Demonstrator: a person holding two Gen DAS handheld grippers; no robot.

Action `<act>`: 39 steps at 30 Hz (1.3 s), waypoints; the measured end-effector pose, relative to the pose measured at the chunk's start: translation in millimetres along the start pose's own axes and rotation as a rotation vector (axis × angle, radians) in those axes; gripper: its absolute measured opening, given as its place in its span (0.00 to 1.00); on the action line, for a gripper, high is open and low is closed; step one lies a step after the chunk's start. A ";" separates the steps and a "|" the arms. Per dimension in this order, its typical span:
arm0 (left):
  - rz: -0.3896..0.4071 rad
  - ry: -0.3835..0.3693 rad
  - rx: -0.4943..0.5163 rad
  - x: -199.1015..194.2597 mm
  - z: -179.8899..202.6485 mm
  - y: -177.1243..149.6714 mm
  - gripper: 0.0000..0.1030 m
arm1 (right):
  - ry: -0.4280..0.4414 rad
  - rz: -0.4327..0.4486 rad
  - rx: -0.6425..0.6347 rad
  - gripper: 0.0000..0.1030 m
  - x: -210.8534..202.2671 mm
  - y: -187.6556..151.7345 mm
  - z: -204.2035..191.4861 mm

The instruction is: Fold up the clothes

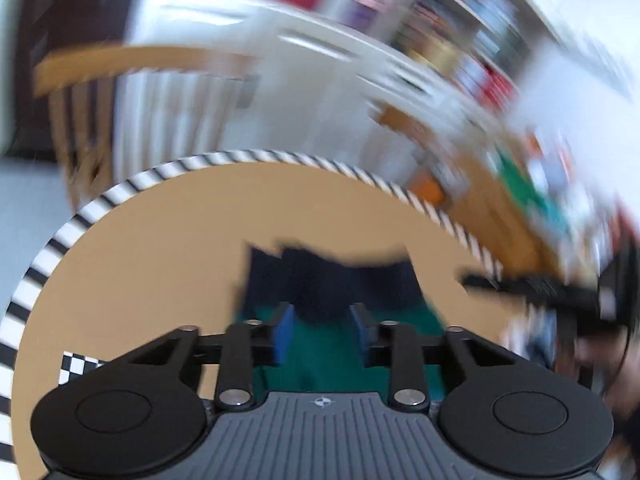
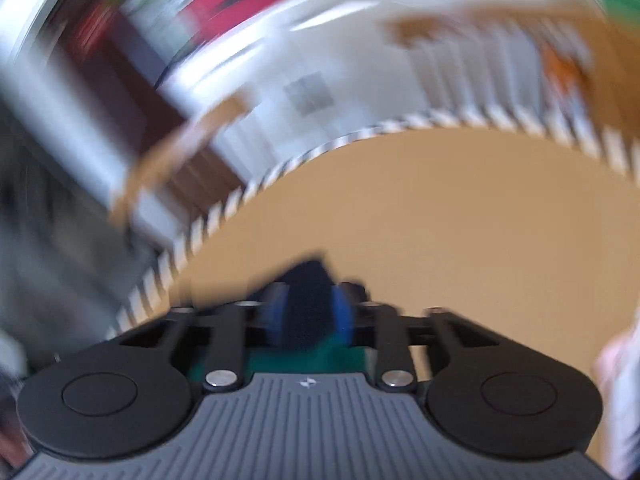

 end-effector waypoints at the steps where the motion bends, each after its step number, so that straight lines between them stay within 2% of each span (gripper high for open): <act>1: -0.023 -0.002 0.027 3.0 12.1 -14.6 0.27 | -0.004 -0.041 -0.066 0.18 4.3 -15.5 -11.2; 3: -0.066 0.042 0.060 17.5 23.1 -40.4 0.26 | -0.021 -0.105 -0.155 0.17 12.6 -44.4 -25.1; 5: -0.071 0.092 0.072 30.9 22.3 -61.8 0.25 | -0.061 -0.121 -0.158 0.17 21.1 -71.6 -16.3; 7: -0.032 0.095 0.058 37.3 17.1 -82.3 0.26 | -0.056 -0.039 -0.145 0.17 22.5 -89.7 -8.1; 9: -0.023 0.111 0.080 37.5 22.4 -82.2 0.26 | -0.062 0.006 -0.105 0.17 21.3 -96.6 -6.2; 11: -0.040 0.110 0.044 27.4 17.2 -77.5 0.25 | -0.058 0.010 -0.075 0.17 8.9 -91.0 -11.4; 12: -0.024 0.099 0.038 14.6 16.8 -77.4 0.24 | -0.056 0.010 -0.061 0.18 2.1 -87.7 -14.2; 15: 0.048 0.052 0.052 -29.1 23.0 -84.3 0.42 | -0.046 0.078 -0.177 0.29 -42.5 -96.6 -35.7; 16: 0.063 0.036 0.073 -40.3 29.0 -91.4 0.44 | -0.063 0.086 -0.223 0.29 -54.8 -105.6 -42.4; 18: 0.042 0.024 0.127 -39.2 42.6 -106.4 0.44 | -0.058 0.035 -0.255 0.28 -60.6 -128.5 -46.4; 19: 0.022 0.041 0.144 -32.5 47.4 -115.4 0.41 | -0.076 0.014 -0.265 0.26 -58.3 -140.3 -44.7; 21: -0.018 0.065 0.123 -21.9 47.7 -130.1 0.40 | -0.105 0.011 -0.268 0.25 -52.6 -147.4 -41.7; 24: -0.010 0.103 0.120 -16.0 53.0 -130.9 0.39 | -0.144 0.011 -0.280 0.25 -43.2 -152.7 -39.5; 27: -0.021 0.107 0.133 -18.1 54.4 -126.7 0.40 | -0.169 0.002 -0.329 0.25 -35.5 -152.6 -43.3; 29: -0.027 0.092 0.110 -33.8 48.7 -127.4 0.38 | -0.144 -0.012 -0.292 0.25 -40.5 -146.8 -45.1; 32: 0.040 0.060 0.066 -52.7 45.2 -110.6 0.49 | -0.129 0.031 -0.251 0.25 -59.7 -135.8 -49.1; 34: 0.053 0.061 0.058 -42.9 49.7 -98.0 0.50 | -0.133 0.038 -0.242 0.25 -52.1 -126.3 -47.4; 36: 0.031 0.066 0.044 -23.7 53.6 -85.8 0.46 | -0.127 0.031 -0.208 0.25 -37.2 -116.7 -42.1; 39: -0.057 0.086 -0.022 10.9 49.6 -78.5 0.40 | -0.122 0.012 -0.140 0.23 -12.7 -107.6 -29.6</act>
Point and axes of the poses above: each gripper's, at about its wrist camera, not at the fingertips, and x roughly the way its jaws point, z to its right, y to its top, the point moved 2 cm from there along x, roughly the way its jaws point, and after that the axes turned 11 degrees about y, right-handed, at the moved point
